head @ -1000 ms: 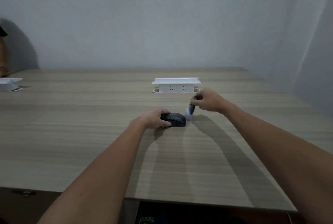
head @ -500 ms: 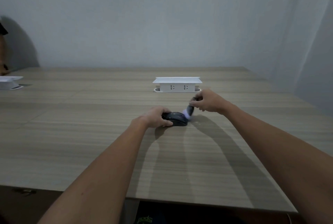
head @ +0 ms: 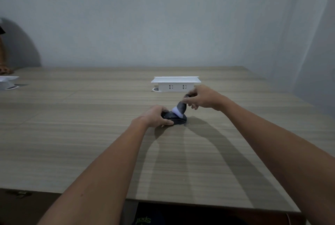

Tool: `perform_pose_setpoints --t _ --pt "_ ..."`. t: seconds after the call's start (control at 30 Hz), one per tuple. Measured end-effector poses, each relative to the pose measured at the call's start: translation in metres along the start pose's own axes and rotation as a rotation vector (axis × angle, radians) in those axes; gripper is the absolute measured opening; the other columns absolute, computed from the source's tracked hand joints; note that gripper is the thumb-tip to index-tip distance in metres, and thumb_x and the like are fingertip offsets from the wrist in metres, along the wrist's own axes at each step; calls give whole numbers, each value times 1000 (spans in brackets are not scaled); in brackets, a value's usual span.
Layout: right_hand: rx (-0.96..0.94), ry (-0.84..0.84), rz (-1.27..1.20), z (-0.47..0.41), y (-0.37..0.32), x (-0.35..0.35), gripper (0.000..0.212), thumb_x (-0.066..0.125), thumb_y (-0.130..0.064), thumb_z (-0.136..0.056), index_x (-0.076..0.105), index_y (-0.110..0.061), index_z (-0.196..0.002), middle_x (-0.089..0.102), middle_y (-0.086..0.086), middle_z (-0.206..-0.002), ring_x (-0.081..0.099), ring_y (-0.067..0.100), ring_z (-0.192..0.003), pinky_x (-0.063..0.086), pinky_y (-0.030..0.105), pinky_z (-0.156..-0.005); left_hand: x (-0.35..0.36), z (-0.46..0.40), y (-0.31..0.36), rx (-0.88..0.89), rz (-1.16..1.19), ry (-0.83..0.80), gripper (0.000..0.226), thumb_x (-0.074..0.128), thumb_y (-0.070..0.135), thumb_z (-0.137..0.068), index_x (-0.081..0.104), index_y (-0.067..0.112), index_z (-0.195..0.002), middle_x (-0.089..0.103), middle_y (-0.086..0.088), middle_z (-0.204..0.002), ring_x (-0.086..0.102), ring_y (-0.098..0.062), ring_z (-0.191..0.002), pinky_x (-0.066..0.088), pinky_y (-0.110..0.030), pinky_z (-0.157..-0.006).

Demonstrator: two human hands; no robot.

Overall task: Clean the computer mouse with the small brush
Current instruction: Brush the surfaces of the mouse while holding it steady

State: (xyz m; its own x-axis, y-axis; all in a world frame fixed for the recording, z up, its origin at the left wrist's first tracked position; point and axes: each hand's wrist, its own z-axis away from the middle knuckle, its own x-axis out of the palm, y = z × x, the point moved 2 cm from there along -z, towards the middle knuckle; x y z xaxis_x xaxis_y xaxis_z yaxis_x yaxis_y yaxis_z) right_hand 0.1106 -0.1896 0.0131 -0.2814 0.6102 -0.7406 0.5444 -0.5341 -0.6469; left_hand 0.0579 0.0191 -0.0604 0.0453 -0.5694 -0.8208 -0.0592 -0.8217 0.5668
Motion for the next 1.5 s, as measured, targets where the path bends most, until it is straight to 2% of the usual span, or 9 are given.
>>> perform_pose_setpoints --t 0.1,0.53,0.67,0.8,0.97,1.1,1.27,1.4,1.5 --pt "46 78 179 -2 4 4 17 67 -14 -84 78 -1 -82 71 12 -70 59 16 -58 45 21 -50 1 0 3 -6 -4 12 34 83 35 -74 75 15 -99 75 -6 -92 67 -22 -86 53 -38 -81" --pt "36 93 -169 10 22 1 20 70 -18 -90 75 1 -92 66 8 -70 59 14 -58 52 24 -55 2 4 10 -74 -45 62 40 84 43 -70 75 14 -96 72 -5 -85 63 -21 -79 46 -32 -70" --pt "80 127 33 9 28 4 19 67 -15 -88 74 3 -89 66 7 -68 60 13 -51 49 20 -49 2 6 14 -84 -72 75 41 83 43 -71 75 12 -96 74 -9 -90 66 -25 -85 50 -36 -74" --pt "36 103 -131 10 22 1 21 69 -19 -90 74 1 -92 69 10 -70 63 14 -56 53 20 -53 1 8 16 -96 -86 78 42 83 45 -71 75 12 -95 74 -8 -90 67 -26 -87 49 -35 -72" --pt "72 156 220 8 28 3 14 66 -12 -81 74 -1 -78 65 6 -68 59 18 -60 43 23 -52 2 9 19 -100 -73 80 41 83 44 -71 76 11 -95 75 -9 -90 68 -26 -89 53 -38 -78" --pt "48 118 -142 14 29 4 18 70 -19 -88 76 -2 -88 65 4 -66 58 12 -53 49 21 -53 2 12 20 -108 -76 87 43 82 42 -73 74 9 -99 74 -10 -92 64 -24 -83 46 -33 -68" --pt "117 130 59 14 36 3 18 68 -17 -87 73 1 -87 67 8 -70 58 10 -49 46 16 -45 1 11 19 -113 -67 84 43 83 43 -72 75 10 -98 75 -8 -92 67 -25 -89 51 -35 -75" --pt "43 131 -144 14 28 1 20 68 -18 -91 73 1 -89 66 9 -69 58 13 -53 50 20 -50 1 11 19 -112 -79 84 44 83 45 -71 75 10 -97 75 -9 -92 67 -26 -89 52 -37 -79" --pt "65 116 119 12 30 7 19 67 -14 -85 72 4 -83 69 14 -72 56 17 -58 48 31 -57 2 11 20 -111 -73 80 42 83 43 -72 75 10 -97 75 -9 -93 68 -26 -89 52 -36 -78"
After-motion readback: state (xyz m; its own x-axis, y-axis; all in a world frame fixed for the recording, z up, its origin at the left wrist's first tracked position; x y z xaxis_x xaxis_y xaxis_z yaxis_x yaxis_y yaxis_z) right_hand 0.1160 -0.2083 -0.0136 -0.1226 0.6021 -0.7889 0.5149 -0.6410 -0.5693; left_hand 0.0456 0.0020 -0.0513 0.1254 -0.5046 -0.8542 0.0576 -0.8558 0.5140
